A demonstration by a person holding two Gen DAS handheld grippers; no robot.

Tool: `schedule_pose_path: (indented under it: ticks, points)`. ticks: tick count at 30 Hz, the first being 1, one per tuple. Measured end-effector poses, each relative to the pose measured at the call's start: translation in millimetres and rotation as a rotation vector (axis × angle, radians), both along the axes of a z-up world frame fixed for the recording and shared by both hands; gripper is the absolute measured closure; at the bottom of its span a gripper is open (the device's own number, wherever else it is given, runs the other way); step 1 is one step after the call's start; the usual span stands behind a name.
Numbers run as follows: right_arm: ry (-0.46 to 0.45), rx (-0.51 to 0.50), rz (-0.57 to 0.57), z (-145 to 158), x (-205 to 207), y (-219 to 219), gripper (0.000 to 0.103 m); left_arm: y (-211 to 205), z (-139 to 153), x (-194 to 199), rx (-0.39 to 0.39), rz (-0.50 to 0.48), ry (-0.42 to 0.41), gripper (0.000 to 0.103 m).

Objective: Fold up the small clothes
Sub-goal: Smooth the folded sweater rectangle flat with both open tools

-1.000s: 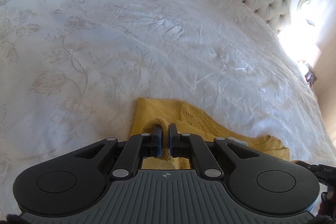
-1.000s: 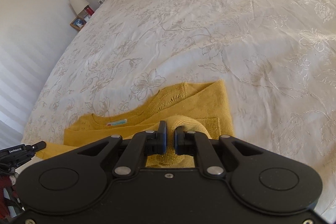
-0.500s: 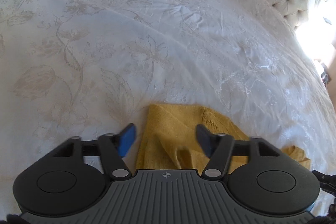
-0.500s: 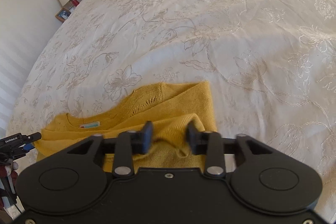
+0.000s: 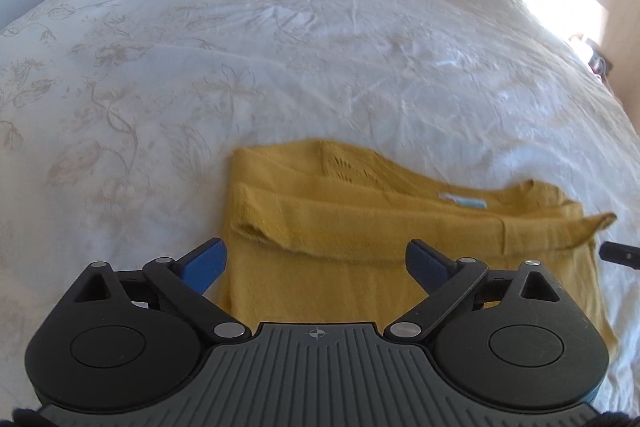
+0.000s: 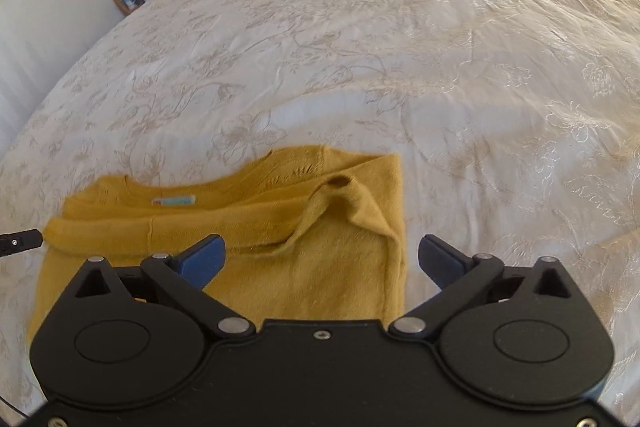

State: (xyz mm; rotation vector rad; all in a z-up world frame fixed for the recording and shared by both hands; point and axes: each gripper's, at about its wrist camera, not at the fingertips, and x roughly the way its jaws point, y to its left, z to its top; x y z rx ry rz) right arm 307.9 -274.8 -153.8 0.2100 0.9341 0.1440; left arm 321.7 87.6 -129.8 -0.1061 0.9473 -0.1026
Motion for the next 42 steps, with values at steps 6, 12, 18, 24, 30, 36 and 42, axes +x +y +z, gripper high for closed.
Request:
schedule_pose_path:
  ticks: [6, 12, 18, 24, 30, 36, 42]
  points:
    - [0.022, -0.05, 0.14, -15, -3, 37, 0.0, -24, -27, -5, 0.019, -0.06, 0.082, 0.006]
    - [0.045, -0.16, 0.217, -35, 25, 46, 0.0, -31, -46, 29, 0.113, -0.116, 0.096, 0.005]
    - [0.031, -0.217, 0.185, -37, 70, 25, 0.0, -27, -46, 78, 0.196, -0.165, 0.059, 0.0]
    - [0.028, -0.197, 0.041, -28, 95, -7, 0.0, -8, -32, 118, 0.209, -0.071, 0.022, 0.0]
    - [0.002, -0.084, -0.025, -11, 72, -23, 0.0, -3, -9, 105, 0.14, -0.02, 0.002, 0.0]
    - [0.05, -0.068, 0.037, -16, 26, -2, 0.0, -25, -10, 53, 0.069, -0.074, 0.052, 0.0]
    - [0.157, -0.092, 0.137, -32, -33, 14, 0.0, -34, -36, -11, 0.104, -0.148, 0.159, 0.0]
